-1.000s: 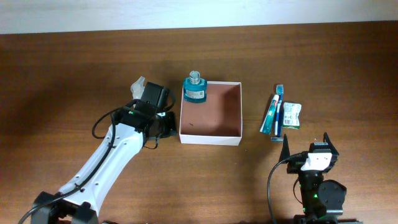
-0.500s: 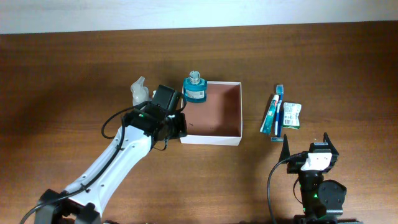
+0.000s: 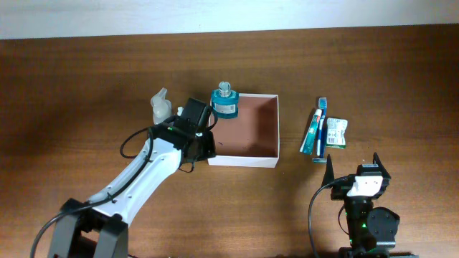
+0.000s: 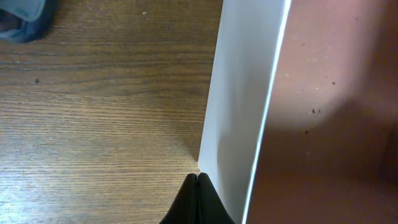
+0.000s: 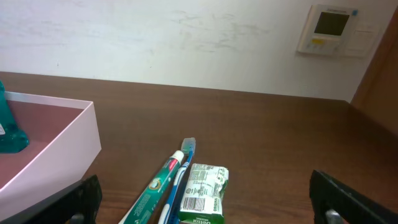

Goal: Pack container

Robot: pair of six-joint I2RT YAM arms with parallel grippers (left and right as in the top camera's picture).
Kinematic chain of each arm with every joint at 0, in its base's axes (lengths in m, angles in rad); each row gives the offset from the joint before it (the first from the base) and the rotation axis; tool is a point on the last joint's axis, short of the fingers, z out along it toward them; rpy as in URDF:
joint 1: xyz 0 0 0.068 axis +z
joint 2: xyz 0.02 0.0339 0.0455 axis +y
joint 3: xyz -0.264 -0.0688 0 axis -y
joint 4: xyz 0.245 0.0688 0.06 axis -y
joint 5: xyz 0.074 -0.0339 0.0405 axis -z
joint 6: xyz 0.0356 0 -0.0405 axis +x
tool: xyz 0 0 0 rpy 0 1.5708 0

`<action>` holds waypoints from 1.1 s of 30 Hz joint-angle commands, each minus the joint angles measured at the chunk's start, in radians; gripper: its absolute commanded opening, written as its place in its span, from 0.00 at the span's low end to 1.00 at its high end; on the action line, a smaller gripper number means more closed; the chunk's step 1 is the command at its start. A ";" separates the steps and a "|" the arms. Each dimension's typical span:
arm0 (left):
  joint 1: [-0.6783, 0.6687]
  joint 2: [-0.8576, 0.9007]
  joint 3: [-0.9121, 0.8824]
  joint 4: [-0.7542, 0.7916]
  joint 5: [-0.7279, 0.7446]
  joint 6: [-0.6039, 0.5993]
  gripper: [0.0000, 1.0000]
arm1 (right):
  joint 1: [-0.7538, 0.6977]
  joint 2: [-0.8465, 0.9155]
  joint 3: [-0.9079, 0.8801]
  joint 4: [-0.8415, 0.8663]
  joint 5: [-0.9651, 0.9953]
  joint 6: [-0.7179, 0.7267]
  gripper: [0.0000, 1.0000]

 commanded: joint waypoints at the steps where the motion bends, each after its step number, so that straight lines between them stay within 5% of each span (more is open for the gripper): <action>1: 0.000 0.017 -0.002 0.006 -0.009 -0.014 0.00 | -0.006 -0.008 -0.005 -0.006 -0.002 -0.003 0.98; 33: 0.000 0.017 -0.002 0.004 0.145 -0.005 0.01 | -0.006 -0.008 -0.005 -0.006 -0.002 -0.004 0.98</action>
